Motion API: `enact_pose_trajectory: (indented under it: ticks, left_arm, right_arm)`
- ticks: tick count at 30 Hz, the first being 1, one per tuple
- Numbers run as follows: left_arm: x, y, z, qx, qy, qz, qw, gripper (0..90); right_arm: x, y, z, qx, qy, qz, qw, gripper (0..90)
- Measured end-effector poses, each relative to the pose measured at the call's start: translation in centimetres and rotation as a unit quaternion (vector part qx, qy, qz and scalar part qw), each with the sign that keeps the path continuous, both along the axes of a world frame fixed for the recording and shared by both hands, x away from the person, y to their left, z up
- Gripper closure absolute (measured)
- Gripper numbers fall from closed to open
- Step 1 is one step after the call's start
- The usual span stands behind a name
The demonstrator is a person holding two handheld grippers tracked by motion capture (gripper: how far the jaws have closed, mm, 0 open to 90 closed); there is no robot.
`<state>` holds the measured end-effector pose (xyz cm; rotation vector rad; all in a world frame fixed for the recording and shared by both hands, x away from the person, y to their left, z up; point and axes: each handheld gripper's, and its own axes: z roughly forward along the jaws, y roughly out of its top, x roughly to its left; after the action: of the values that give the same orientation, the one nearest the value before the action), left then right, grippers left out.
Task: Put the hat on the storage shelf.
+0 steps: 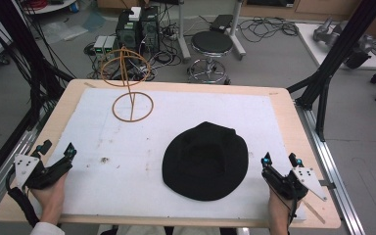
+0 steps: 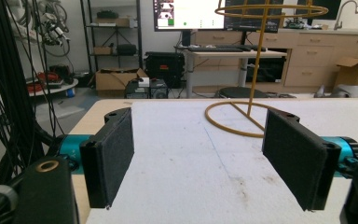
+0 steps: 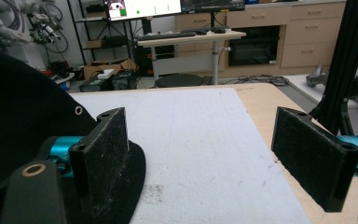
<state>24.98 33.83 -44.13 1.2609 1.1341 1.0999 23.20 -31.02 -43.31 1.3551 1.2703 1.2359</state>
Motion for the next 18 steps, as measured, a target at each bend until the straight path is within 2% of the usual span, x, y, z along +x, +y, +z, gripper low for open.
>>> enact_pose_trajectory:
  ticks: [8, 14, 18]
  left_arm:
    - [0.0, -0.2, 0.0, 0.001, -0.003, -0.001, 1.0, 25.3]
    - [0.1, -0.3, 0.0, 0.002, -0.003, -0.002, 1.0, 25.3]
    - [0.1, -0.3, 0.0, 0.003, -0.003, -0.003, 1.0, 25.3]
  right_arm:
    - [0.2, 0.9, 0.4, -0.017, -0.009, 0.017, 0.9997, 18.1]
    - [0.0, 1.9, 0.9, -0.029, -0.013, 0.04, 0.9987, 18.0]
    - [-0.2, 2.7, 1.2, -0.05, -0.015, 0.056, 0.997, 18.2]
